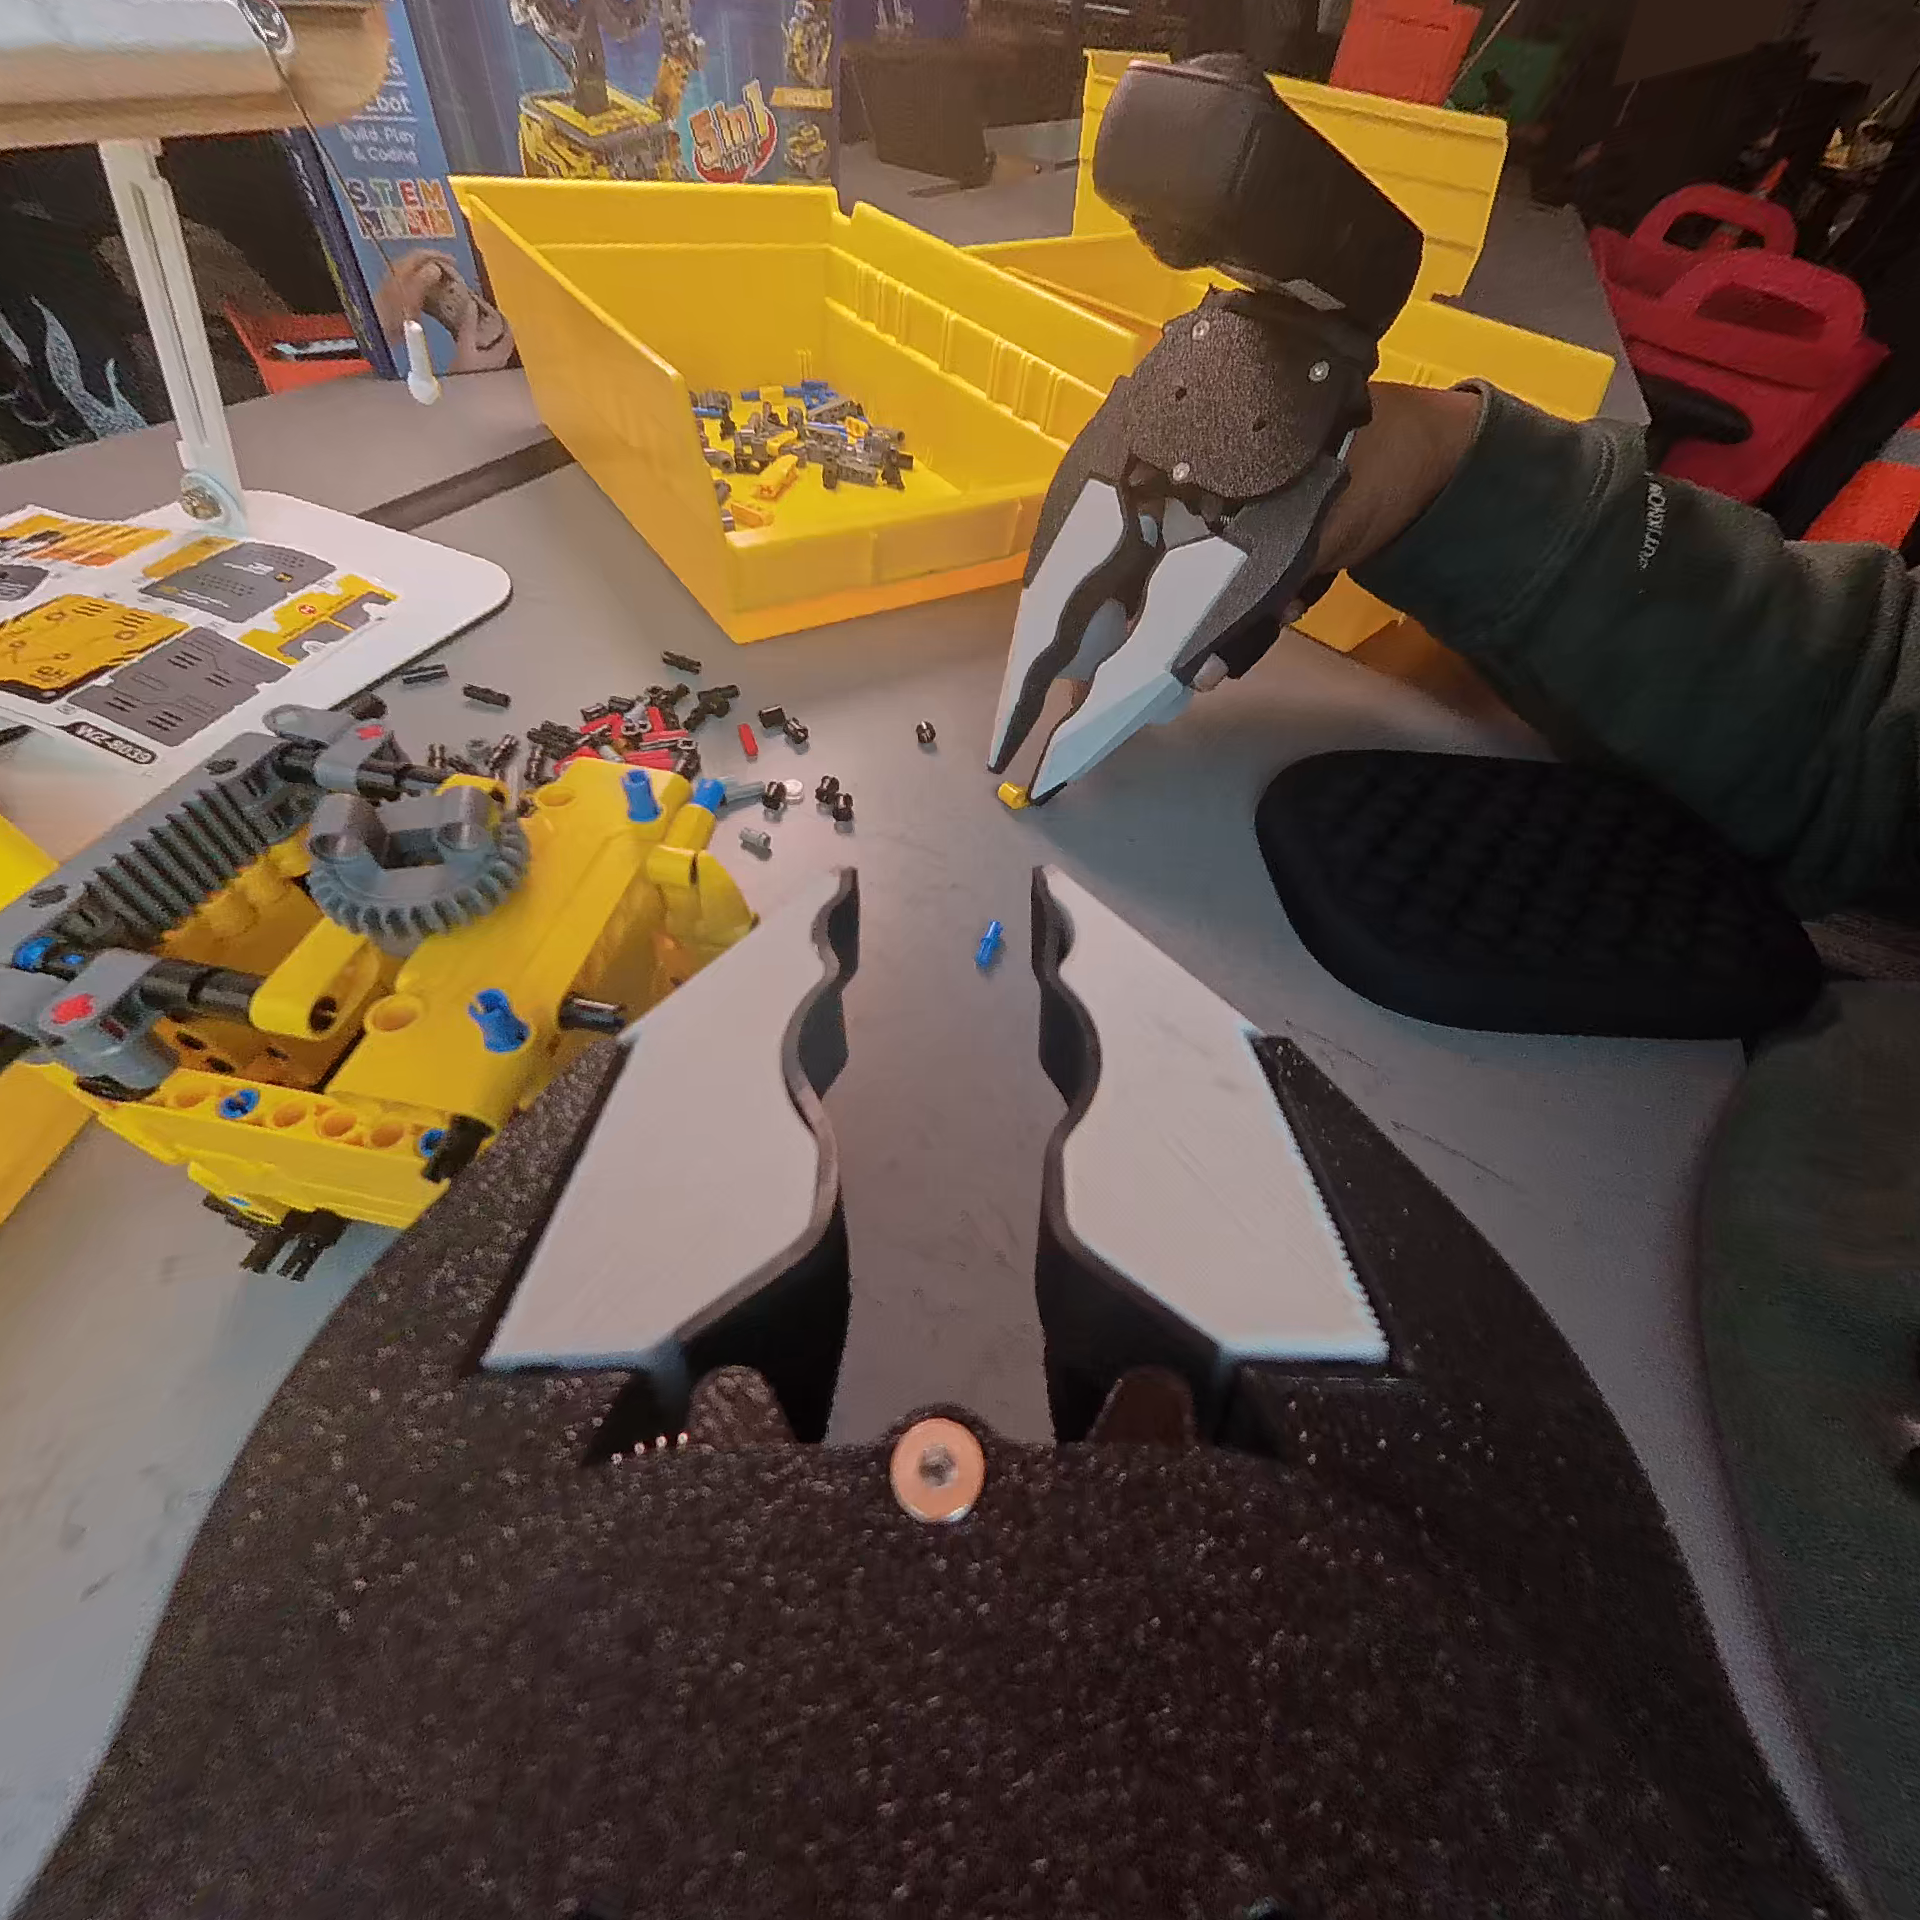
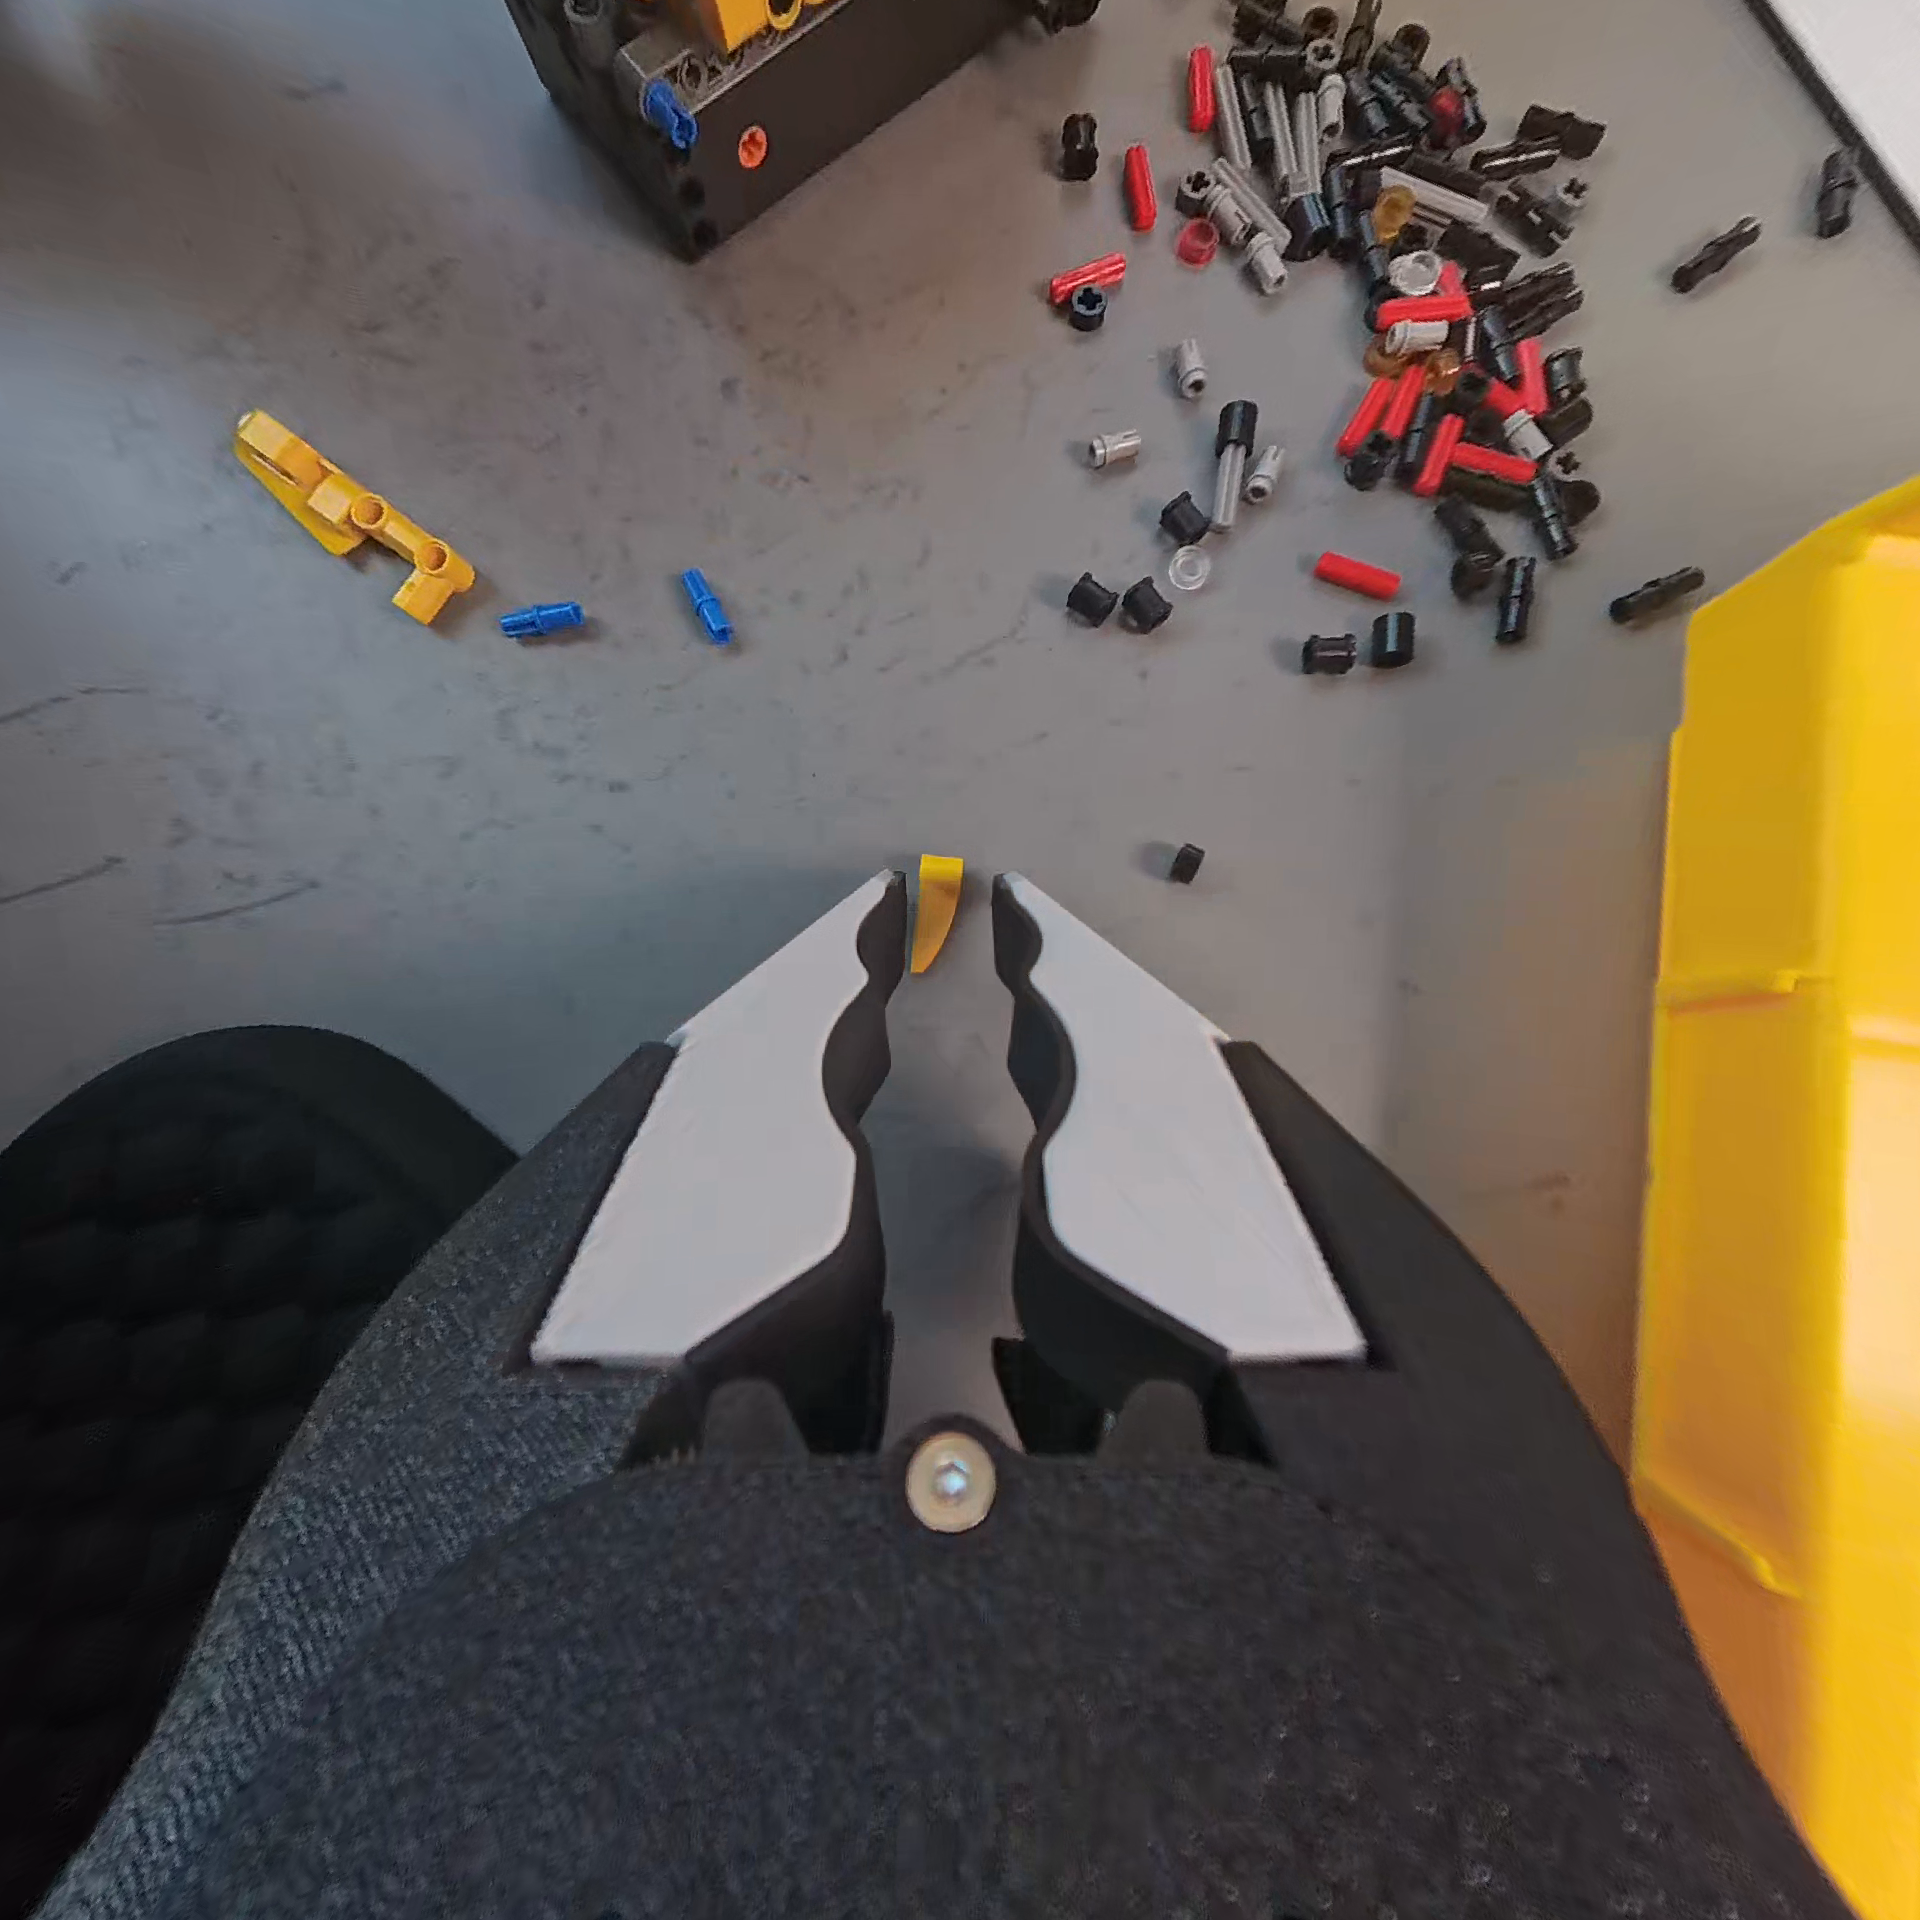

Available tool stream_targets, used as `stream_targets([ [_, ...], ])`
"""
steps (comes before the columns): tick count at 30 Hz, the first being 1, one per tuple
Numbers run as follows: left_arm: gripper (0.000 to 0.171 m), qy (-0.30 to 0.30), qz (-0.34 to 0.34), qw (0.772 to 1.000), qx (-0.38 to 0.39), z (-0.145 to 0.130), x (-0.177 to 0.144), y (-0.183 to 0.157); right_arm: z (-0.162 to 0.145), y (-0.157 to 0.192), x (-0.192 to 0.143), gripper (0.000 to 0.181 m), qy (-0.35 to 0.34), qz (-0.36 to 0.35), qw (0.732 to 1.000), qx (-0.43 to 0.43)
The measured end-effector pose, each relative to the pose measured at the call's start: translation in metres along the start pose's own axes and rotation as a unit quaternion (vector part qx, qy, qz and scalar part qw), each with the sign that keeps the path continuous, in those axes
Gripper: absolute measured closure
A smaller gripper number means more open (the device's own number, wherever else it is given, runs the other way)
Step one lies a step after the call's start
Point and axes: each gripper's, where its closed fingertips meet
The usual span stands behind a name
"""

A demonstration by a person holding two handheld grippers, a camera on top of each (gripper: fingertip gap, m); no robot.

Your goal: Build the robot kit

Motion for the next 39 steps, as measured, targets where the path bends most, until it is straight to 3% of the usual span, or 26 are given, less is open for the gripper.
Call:
stream_targets([
  [6,0.146,0.034,-0.019,0.999,0.003,-0.014,0.003,-0.009,0.007,0.019,0.008,0.175,-0.016,0.036,0.998,-0.039],
  [10,0.151,0.065,-0.053,0.996,-0.023,-0.026,0.006,-0.025,0.043,0.071,0.015,0.174,-0.106,0.120,0.980,-0.121],
  [13,0.154,0.092,-0.085,0.990,-0.067,-0.037,0.008,-0.040,0.064,0.097,0.018,0.174,-0.157,0.142,0.965,-0.157],
  [15,0.154,0.075,-0.124,0.980,-0.135,-0.031,0.009,-0.055,0.077,0.110,0.017,0.174,-0.190,0.151,0.955,-0.173],
  [20,0.156,0.031,-0.149,0.950,-0.273,-0.014,0.009,-0.058,0.093,0.113,0.012,0.174,-0.231,0.118,0.940,-0.222],
  [26,0.163,0.008,-0.154,0.941,-0.301,-0.005,0.007,-0.054,0.106,0.110,0.008,0.174,-0.256,0.057,0.919,-0.295],
  [29,0.165,0.008,-0.178,0.955,-0.236,0.000,0.003,-0.060,0.111,0.116,0.004,0.174,-0.281,0.061,0.904,-0.317],
  [33,0.165,0.051,-0.180,0.980,-0.062,-0.011,-0.001,-0.065,0.105,0.126,-0.002,0.172,-0.282,0.128,0.915,-0.257],
  [39,0.165,0.094,-0.181,0.976,0.074,-0.029,-0.003,-0.070,0.092,0.127,0.005,0.172,-0.246,0.157,0.929,-0.226],
])
Point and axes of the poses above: each gripper's, where its closed fingertips meet, x out along the fingers, z out of its top, y = z × x across the jaws, and after that the axes turned 15 degrees about -y, right-handed
